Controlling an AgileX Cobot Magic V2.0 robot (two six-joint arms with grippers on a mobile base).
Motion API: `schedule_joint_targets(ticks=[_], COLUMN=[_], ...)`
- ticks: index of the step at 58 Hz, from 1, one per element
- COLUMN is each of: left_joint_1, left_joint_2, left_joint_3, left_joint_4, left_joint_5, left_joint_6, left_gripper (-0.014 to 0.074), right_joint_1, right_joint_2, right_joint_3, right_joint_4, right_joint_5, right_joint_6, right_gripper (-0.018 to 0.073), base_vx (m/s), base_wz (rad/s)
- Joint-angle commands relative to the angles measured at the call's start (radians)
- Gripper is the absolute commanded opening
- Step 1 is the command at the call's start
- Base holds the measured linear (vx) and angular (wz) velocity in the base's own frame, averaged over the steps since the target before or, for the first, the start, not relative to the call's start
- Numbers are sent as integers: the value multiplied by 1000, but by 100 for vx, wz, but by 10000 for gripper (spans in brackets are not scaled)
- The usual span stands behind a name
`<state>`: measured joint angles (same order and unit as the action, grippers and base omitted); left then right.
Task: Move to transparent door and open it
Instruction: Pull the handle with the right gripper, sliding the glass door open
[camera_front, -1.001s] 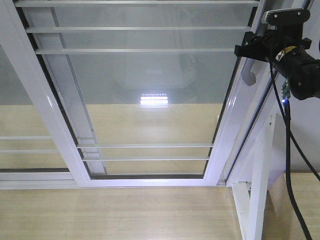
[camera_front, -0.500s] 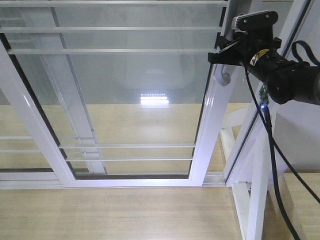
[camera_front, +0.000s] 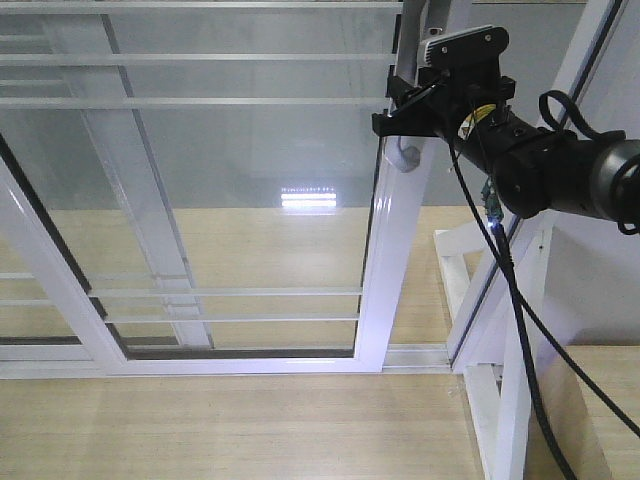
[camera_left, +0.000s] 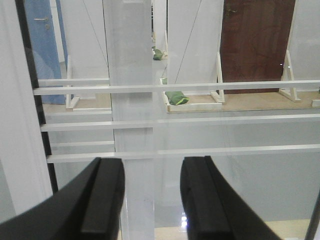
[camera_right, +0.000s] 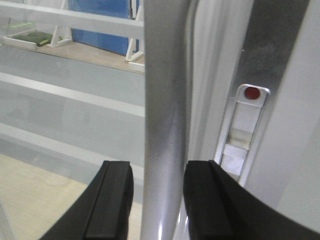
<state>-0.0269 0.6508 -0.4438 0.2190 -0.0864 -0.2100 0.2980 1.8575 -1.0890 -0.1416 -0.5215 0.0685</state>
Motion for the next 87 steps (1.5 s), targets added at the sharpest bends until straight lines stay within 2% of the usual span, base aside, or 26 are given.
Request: schedule_joint_targets(ticks=[1, 19, 30, 41, 47, 54, 61, 73, 82, 87], left_joint_1=[-4, -4, -4, -4, -4, -4, -4, -4, -18, -64], left_joint_2=[1, 1, 1, 1, 1, 1, 1, 1, 48, 113], left_joint_3=[-33, -33, -33, -33, -33, -33, -33, -33, -33, -33], left_joint_4=[-1, -1, -1, -1, -1, -1, -1, 2, 57, 95], left_joint_5=[-94, -94, -94, -94, -94, -94, -94, -90, -95, -116], left_joint_6=[-10, -10, -10, -10, -10, -10, -10, -8, -9, -9], left_gripper=[412, 412, 412, 412, 412, 412, 412, 412, 414, 414], right_joint_1=[20, 146, 184, 197, 186, 170, 157, 104, 50, 24], right_joint_2=[-36, 61, 64, 42, 8, -40, -100, -278, -476, -599], right_joint_3=[-54, -268, -292, -291, -291, -283, -233, -3, 170, 258], right_joint_4=[8, 10, 9, 5, 40, 34, 35, 52, 52, 54], right_joint_5=[-97, -9, -2, 29, 95, 161, 168, 170, 199, 267], right_joint_6=[11, 10, 10, 10, 7, -34, -55, -47, -63, -68], right_gripper=[328, 328, 328, 328, 328, 328, 328, 328, 328, 328], base_vx=[0, 0, 0, 0, 0, 0, 0, 0, 0, 0], base_wz=[0, 0, 0, 0, 0, 0, 0, 0, 0, 0])
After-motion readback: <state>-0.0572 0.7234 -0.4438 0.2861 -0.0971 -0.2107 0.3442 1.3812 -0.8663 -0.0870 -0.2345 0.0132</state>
